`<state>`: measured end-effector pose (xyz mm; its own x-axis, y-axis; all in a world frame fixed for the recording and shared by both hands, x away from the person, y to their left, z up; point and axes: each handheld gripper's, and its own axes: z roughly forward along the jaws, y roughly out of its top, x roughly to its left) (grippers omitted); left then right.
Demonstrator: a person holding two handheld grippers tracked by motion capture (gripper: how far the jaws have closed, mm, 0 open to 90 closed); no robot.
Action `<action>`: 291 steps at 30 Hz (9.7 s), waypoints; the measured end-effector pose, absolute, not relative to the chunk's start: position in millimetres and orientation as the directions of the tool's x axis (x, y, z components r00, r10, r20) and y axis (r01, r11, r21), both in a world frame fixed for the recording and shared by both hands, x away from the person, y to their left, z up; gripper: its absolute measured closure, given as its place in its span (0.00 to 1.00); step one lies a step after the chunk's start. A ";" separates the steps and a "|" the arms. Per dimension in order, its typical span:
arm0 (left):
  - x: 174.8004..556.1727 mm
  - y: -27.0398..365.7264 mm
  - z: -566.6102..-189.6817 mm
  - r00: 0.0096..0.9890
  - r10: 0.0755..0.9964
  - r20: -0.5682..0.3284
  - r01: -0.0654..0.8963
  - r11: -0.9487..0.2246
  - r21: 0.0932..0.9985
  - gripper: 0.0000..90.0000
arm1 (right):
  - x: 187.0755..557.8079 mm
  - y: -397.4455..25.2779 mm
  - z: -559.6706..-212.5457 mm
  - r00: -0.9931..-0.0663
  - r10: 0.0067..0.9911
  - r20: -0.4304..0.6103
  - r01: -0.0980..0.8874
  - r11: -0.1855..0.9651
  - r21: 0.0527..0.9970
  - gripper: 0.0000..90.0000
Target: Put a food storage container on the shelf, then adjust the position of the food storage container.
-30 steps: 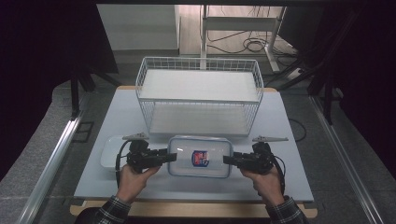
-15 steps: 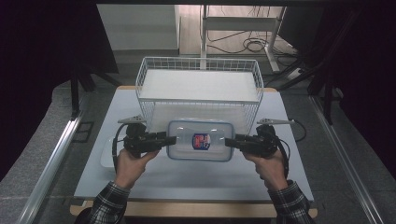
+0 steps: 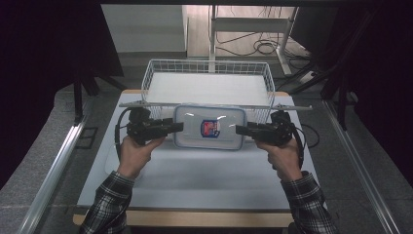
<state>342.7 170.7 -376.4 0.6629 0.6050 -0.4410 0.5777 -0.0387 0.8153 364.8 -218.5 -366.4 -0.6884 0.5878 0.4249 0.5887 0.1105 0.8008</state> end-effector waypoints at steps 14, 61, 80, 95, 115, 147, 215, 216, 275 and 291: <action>367.1 180.2 -341.9 0.672 0.600 -0.433 0.552 -0.017 0.834 0.58 | 391.3 -210.6 -325.8 -0.703 0.582 0.409 0.553 0.086 0.829 0.56; 421.5 190.0 -324.5 0.637 0.617 -0.462 0.550 0.055 0.833 0.56 | 451.6 -195.9 -303.7 -0.676 0.604 0.422 0.553 0.038 0.832 0.52; 420.6 181.2 -326.5 0.592 0.721 -0.361 0.531 -0.012 0.847 0.67 | 459.9 -198.5 -311.2 -0.631 0.635 0.445 0.582 0.008 0.813 0.43; 420.2 177.4 -323.4 0.587 0.730 -0.350 0.496 0.017 0.868 0.64 | 456.2 -197.1 -307.5 -0.590 0.734 0.337 0.522 0.028 0.852 0.60; 394.9 158.9 -346.5 0.679 0.701 -0.216 0.428 -0.139 0.893 1.00 | 416.4 -184.6 -330.8 -0.732 0.652 0.199 0.437 0.224 0.871 0.99; 376.2 155.4 -369.8 0.697 0.697 -0.167 0.401 -0.185 0.897 0.53 | 404.9 -184.7 -348.0 -0.732 0.665 0.147 0.400 0.246 0.883 0.73; 240.4 148.1 -509.8 0.698 0.716 -0.027 0.405 -0.362 0.840 0.01 | 290.2 -222.7 -478.6 -0.752 0.654 0.087 0.429 0.384 0.818 0.00; 240.2 147.7 -510.9 0.699 0.715 -0.025 0.406 -0.367 0.837 0.01 | 289.5 -222.6 -479.9 -0.753 0.653 0.082 0.427 0.391 0.815 0.00; 288.3 223.7 -476.1 0.518 0.854 -0.046 0.497 -0.257 0.829 1.00 | 293.3 -225.6 -500.8 -0.741 0.667 0.078 0.477 0.441 0.760 0.03; 291.3 295.3 -480.0 0.317 0.946 -0.062 0.536 -0.125 0.835 1.00 | 294.0 -225.2 -502.4 -0.743 0.664 0.078 0.481 0.450 0.752 0.04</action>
<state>291.3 295.3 -480.0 0.3172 0.9463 -0.0622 0.5361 -0.1249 0.8349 294.0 -225.2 -502.4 -0.7432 0.6645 0.0780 0.4813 0.4500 0.7522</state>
